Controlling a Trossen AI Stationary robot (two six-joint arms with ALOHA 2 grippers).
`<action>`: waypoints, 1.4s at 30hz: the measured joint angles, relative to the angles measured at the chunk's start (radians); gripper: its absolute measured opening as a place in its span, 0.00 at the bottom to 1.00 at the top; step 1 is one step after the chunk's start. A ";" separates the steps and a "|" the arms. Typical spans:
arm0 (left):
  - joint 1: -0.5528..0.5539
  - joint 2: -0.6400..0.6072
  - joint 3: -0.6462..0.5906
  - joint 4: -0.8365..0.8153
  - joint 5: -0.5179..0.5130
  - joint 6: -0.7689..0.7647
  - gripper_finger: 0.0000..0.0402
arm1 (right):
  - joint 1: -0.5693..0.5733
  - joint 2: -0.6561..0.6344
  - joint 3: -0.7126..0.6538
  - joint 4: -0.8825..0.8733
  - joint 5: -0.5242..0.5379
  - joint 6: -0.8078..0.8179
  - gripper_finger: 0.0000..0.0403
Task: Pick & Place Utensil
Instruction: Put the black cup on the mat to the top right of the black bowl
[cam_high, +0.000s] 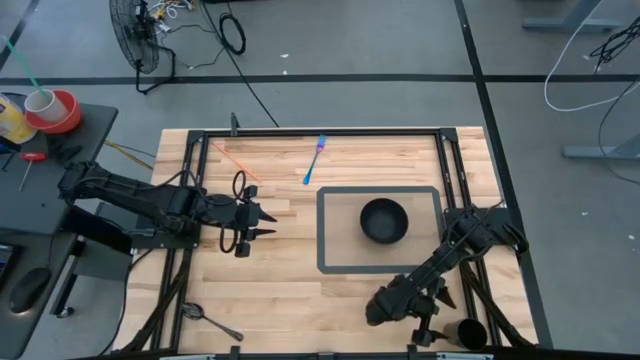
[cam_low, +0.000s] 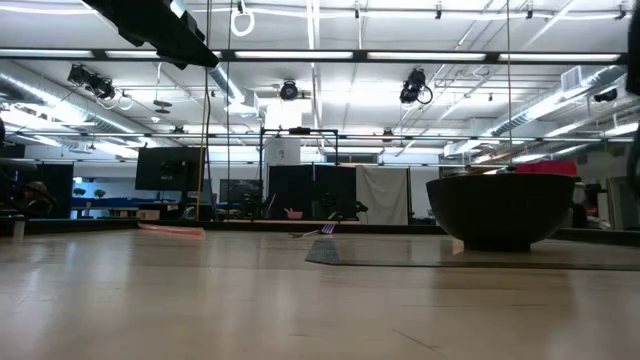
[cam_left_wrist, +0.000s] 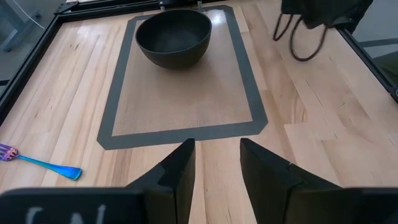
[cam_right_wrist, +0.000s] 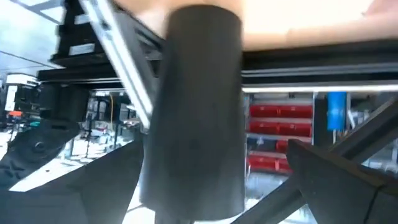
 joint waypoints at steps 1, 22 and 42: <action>0.000 0.000 0.000 -0.001 0.000 0.000 0.33 | 0.003 0.000 -0.020 0.000 -0.018 -0.008 0.99; 0.000 0.000 0.000 0.000 0.000 0.000 0.33 | 0.109 -0.001 -0.087 0.034 -0.193 -0.091 0.99; 0.000 0.000 0.000 0.000 0.000 0.000 0.33 | 0.135 0.000 -0.139 0.098 -0.244 -0.062 0.99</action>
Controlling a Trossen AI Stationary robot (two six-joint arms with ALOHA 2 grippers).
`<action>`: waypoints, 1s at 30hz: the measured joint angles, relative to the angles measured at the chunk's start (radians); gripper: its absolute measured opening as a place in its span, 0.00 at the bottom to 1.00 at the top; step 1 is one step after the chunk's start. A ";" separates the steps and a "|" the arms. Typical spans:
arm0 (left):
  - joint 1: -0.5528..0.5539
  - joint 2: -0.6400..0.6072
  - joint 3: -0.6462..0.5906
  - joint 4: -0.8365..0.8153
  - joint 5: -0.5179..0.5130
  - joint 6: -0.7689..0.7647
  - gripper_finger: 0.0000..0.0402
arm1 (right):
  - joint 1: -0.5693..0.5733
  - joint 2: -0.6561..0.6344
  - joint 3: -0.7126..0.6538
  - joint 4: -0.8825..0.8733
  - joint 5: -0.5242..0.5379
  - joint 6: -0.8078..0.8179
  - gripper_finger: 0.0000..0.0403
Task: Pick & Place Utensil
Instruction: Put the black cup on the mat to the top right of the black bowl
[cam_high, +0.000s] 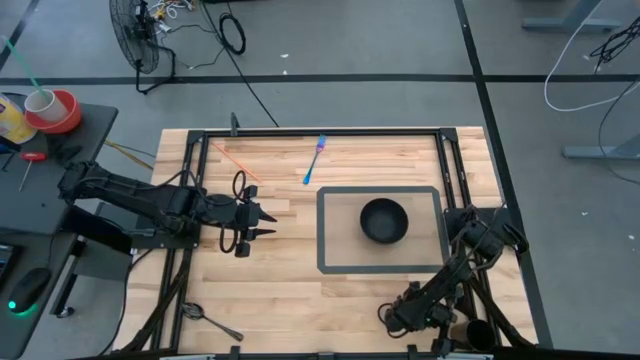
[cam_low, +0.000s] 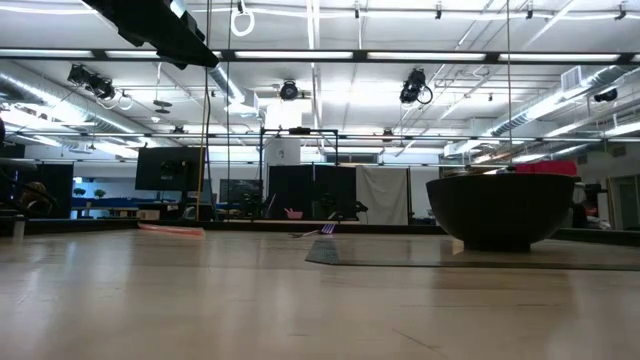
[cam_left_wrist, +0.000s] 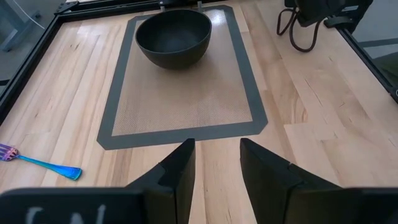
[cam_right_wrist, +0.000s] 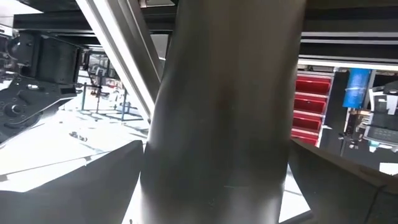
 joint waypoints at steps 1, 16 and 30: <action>0.000 0.000 0.000 0.000 0.000 0.000 0.33 | 0.004 0.000 0.000 0.000 0.000 0.000 0.99; 0.000 0.000 0.000 0.000 0.000 0.000 0.33 | 0.024 0.001 0.000 0.014 -0.014 0.019 0.86; 0.000 0.000 0.000 0.000 0.000 0.000 0.33 | -0.061 -0.020 0.002 -0.099 -0.040 0.018 0.84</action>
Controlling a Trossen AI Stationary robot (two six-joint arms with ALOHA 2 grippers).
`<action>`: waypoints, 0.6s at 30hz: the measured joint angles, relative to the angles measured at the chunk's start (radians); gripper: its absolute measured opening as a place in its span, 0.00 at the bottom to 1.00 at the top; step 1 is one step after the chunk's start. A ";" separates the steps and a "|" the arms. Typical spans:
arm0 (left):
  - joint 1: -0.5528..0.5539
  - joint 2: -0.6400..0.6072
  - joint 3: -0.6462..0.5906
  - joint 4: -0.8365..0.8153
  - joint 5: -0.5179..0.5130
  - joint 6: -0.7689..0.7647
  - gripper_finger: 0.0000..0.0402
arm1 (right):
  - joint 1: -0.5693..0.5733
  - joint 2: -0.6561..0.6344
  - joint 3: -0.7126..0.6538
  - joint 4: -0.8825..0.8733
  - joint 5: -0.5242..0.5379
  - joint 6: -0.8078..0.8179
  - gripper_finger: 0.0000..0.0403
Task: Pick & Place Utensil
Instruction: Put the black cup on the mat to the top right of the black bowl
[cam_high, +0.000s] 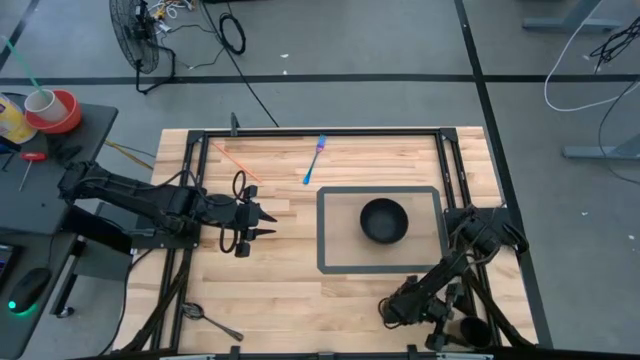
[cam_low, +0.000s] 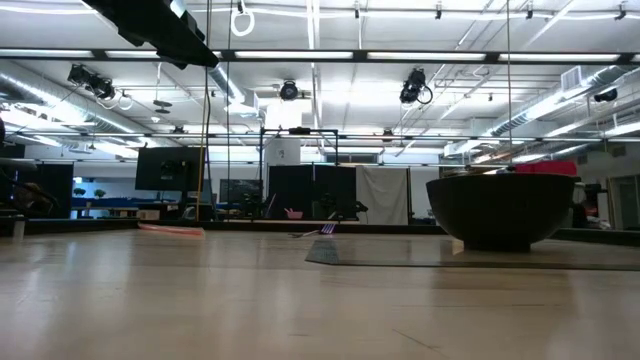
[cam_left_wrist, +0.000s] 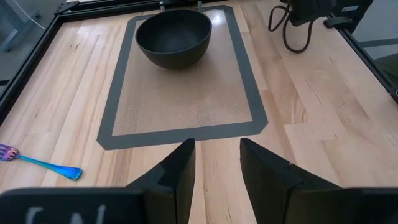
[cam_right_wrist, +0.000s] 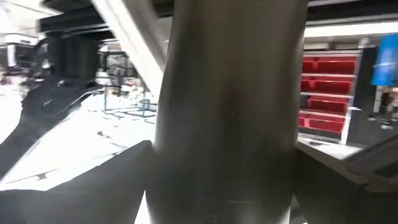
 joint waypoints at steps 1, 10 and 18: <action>0.000 0.000 0.000 0.000 0.000 0.000 0.33 | -0.011 -0.006 0.002 -0.001 0.000 -0.002 0.84; 0.000 0.000 0.001 0.000 0.000 0.000 0.33 | -0.132 -0.109 0.002 0.000 0.101 -0.015 0.84; 0.000 0.000 0.001 0.001 0.000 0.000 0.33 | -0.288 -0.206 0.002 0.000 0.203 0.021 0.84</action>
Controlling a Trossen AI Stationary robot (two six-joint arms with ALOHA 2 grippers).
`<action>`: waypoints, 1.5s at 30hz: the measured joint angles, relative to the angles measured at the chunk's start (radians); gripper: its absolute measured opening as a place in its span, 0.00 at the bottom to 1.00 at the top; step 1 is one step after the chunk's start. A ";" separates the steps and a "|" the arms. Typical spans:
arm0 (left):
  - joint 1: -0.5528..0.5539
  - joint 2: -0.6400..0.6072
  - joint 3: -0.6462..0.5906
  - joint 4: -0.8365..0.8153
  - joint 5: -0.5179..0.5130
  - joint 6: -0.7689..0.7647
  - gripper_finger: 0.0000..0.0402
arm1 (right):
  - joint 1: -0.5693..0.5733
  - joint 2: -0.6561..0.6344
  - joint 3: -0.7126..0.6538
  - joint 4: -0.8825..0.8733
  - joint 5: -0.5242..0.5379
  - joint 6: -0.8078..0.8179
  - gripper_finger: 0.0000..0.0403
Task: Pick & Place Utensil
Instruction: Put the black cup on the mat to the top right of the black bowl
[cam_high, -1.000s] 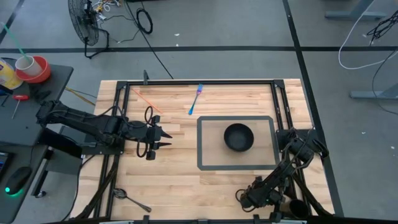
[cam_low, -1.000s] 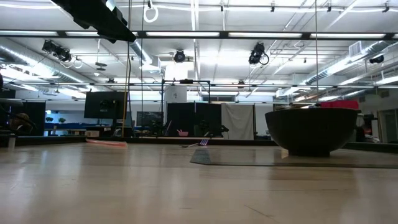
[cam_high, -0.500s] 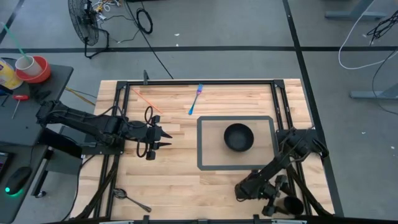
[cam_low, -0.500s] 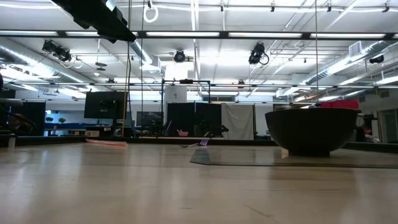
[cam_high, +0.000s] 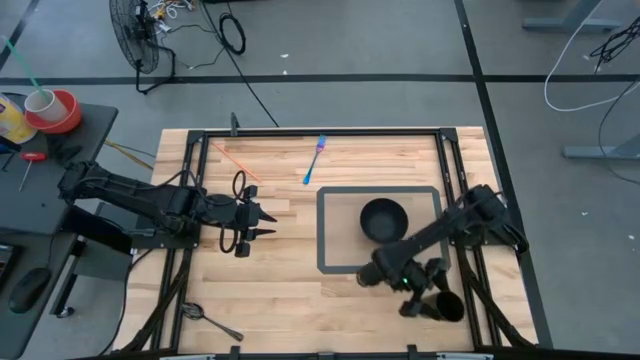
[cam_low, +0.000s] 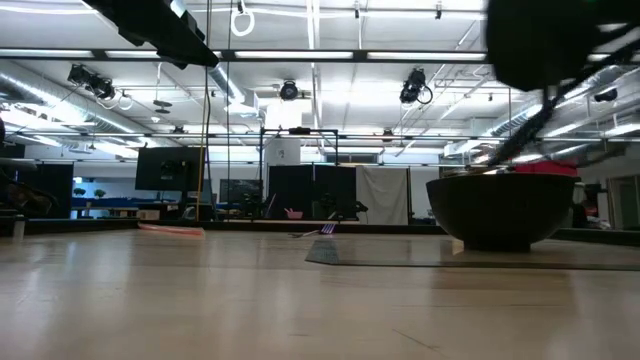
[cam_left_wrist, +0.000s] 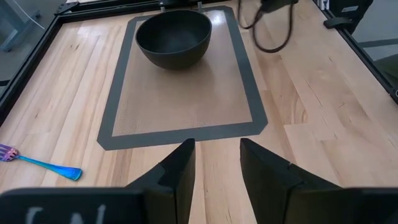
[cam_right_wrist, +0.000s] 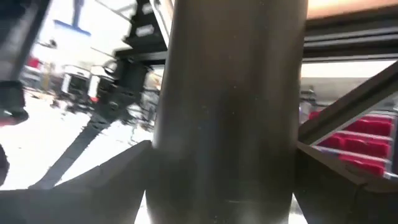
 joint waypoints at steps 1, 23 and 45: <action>0.000 0.000 0.000 0.000 0.000 0.000 0.33 | -0.023 -0.008 0.000 0.000 0.009 0.006 0.84; 0.000 0.000 0.000 0.000 0.000 0.000 0.33 | -0.366 -0.281 -0.225 -0.001 0.085 0.003 0.84; 0.000 0.000 0.000 0.000 0.000 0.000 0.33 | -0.929 -0.495 -0.457 0.001 0.194 -0.040 0.84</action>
